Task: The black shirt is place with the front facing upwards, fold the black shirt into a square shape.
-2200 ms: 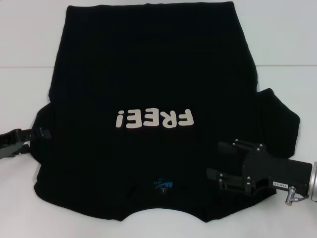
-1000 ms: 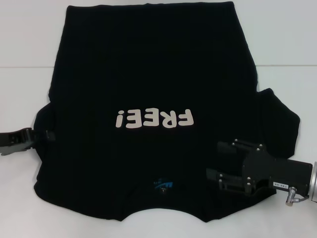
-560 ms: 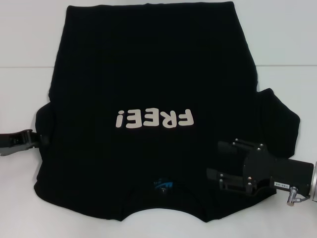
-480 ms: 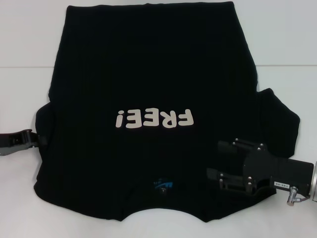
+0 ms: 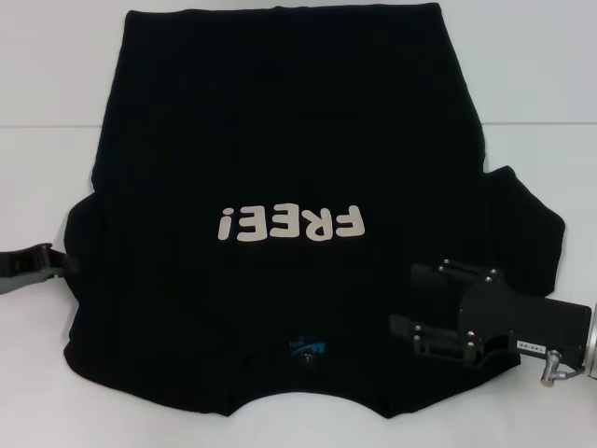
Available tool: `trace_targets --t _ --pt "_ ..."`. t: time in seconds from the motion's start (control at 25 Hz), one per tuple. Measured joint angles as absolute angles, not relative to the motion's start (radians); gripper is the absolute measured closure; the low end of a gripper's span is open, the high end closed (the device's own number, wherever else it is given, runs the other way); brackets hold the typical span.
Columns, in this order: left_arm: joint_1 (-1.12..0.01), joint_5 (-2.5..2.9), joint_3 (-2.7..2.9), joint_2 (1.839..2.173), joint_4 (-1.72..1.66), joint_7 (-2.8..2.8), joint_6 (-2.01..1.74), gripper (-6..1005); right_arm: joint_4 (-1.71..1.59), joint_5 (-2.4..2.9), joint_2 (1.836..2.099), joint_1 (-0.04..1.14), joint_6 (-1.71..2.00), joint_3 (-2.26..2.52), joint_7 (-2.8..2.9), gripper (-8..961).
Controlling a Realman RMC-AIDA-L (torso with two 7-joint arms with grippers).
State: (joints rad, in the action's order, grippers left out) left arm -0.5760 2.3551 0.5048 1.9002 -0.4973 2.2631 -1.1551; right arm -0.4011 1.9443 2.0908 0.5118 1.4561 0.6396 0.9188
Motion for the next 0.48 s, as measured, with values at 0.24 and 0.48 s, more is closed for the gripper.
trace_targets --t 0.24,0.48 --pt "-0.543 2.352 0.473 1.878 -0.545 2.277 -1.185 999 -0.408 1.943 2.091 0.506 1.456 0.640 0.919 157" --pt "-0.514 2.355 0.411 1.863 -0.583 2.278 -1.211 999 -0.410 1.942 2.091 0.505 1.456 0.637 0.919 158"
